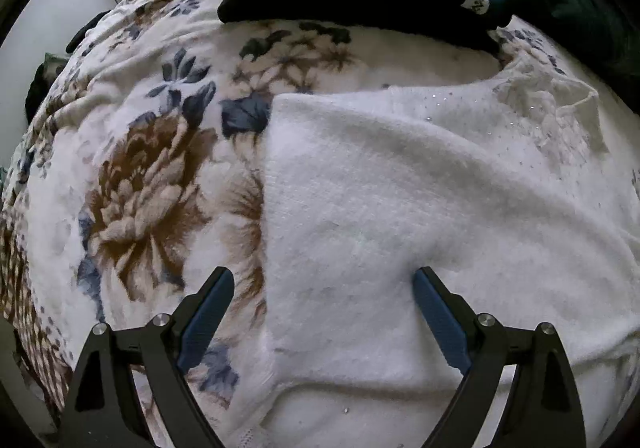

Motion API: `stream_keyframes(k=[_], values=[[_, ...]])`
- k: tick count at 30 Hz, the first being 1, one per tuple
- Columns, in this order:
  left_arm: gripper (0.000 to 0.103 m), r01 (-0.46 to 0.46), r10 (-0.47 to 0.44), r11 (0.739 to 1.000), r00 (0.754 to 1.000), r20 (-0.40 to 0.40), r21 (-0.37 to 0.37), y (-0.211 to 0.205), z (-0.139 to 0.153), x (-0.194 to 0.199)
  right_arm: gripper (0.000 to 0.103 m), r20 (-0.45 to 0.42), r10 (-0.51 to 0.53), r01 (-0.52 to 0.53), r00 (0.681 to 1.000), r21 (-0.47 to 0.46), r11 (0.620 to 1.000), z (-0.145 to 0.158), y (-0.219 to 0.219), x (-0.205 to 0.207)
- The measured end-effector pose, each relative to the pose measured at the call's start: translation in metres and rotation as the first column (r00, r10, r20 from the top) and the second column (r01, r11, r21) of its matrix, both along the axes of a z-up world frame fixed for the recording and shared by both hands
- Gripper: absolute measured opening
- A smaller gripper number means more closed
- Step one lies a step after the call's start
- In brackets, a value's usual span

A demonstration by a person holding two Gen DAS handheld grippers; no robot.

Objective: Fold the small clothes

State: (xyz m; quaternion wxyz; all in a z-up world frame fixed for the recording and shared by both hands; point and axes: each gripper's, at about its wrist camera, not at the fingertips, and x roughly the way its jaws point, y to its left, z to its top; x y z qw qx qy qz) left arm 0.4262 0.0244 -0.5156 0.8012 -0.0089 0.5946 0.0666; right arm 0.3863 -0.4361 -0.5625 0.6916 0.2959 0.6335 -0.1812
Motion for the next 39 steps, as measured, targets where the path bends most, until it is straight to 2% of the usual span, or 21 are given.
stream_keyframes(k=[3,4,5,8,9,11,14,15,16,18,19,21,23,25,27,30,33,35,38,39], values=[[0.091,0.020,-0.020,1.000,1.000,0.017,0.010,-0.003,0.004,-0.004,0.038,0.094,-0.070,0.066,0.993,0.044,0.997,0.019,-0.006,-0.008],[0.091,0.025,-0.026,1.000,1.000,0.016,0.014,-0.003,0.003,-0.004,0.052,0.130,-0.093,0.086,0.987,0.065,0.994,0.024,-0.007,-0.008],[0.091,0.026,-0.026,1.000,1.000,0.007,0.016,-0.002,-0.002,-0.003,0.060,0.156,-0.110,0.099,0.982,0.082,0.992,0.026,-0.006,-0.007],[0.092,0.003,-0.004,1.000,1.000,-0.015,-0.005,0.005,-0.012,0.002,0.060,0.139,-0.093,0.076,0.986,0.120,0.990,0.011,-0.002,0.007],[0.092,-0.001,0.001,1.000,1.000,-0.014,-0.005,0.006,-0.013,0.003,0.058,0.119,-0.077,0.061,0.990,0.131,0.990,0.001,0.003,0.015],[0.092,-0.006,0.006,1.000,1.000,-0.012,0.004,0.010,-0.013,0.004,0.008,0.121,-0.043,0.030,0.992,0.105,0.994,-0.004,0.007,0.026],[0.092,-0.033,0.032,0.999,0.999,-0.020,-0.017,0.020,-0.018,0.007,0.007,0.227,0.022,-0.016,0.974,-0.029,0.999,0.019,0.012,0.026],[0.092,-0.041,0.040,0.999,0.999,-0.026,-0.028,0.023,-0.020,0.008,0.007,0.232,0.046,-0.028,0.972,-0.079,0.997,0.025,0.012,0.029],[0.092,-0.046,0.045,0.998,0.998,-0.032,-0.037,0.026,-0.023,0.008,0.007,0.212,0.061,-0.041,0.975,-0.094,0.995,0.022,0.011,0.032],[0.092,-0.044,0.042,0.998,0.999,-0.034,-0.035,0.025,-0.022,0.008,0.009,0.105,0.090,-0.086,0.990,-0.046,0.995,0.002,0.008,0.041],[0.092,-0.038,0.037,0.999,0.999,-0.029,-0.028,0.023,-0.017,0.006,0.014,0.047,0.103,-0.102,0.994,-0.024,0.994,-0.008,0.007,0.042],[0.092,-0.016,0.015,1.000,1.000,-0.014,-0.022,0.017,-0.006,0.003,0.024,0.033,0.112,-0.112,0.993,-0.004,0.994,-0.004,0.004,0.037],[0.092,0.023,-0.023,0.999,1.000,0.013,-0.036,0.005,0.012,-0.004,0.068,0.058,0.131,-0.131,0.990,-0.009,0.991,0.014,0.003,0.027],[0.092,0.074,-0.071,0.994,0.997,0.035,-0.078,-0.017,0.032,-0.018,0.080,0.076,0.150,-0.152,0.986,0.015,0.988,0.034,0.000,0.009],[0.092,0.109,-0.106,0.989,0.994,0.038,-0.098,-0.042,0.046,-0.035,0.080,0.073,0.171,-0.173,0.983,0.032,0.984,0.051,-0.007,-0.009],[0.092,0.188,-0.189,0.970,0.982,0.009,-0.152,-0.107,0.062,-0.080,0.080,0.054,0.216,-0.219,0.975,0.057,0.974,0.068,-0.023,-0.033],[0.092,0.215,-0.227,0.955,0.973,-0.039,-0.204,-0.160,0.062,-0.128,0.080,0.034,0.253,-0.255,0.967,0.085,0.963,0.076,-0.046,-0.053],[0.092,0.212,-0.243,0.945,0.965,-0.101,-0.250,-0.205,0.054,-0.168,0.080,0.033,0.300,-0.302,0.953,0.108,0.947,0.076,-0.067,-0.061],[0.092,0.214,-0.277,0.932,0.941,-0.193,-0.294,-0.276,0.037,-0.223,0.080,0.036,0.354,-0.355,0.935,0.142,0.924,0.073,-0.101,-0.063],[0.092,0.212,-0.283,0.929,0.936,-0.211,-0.304,-0.289,0.033,-0.231,0.080,0.037,0.369,-0.370,0.929,0.149,0.917,0.069,-0.114,-0.061]])
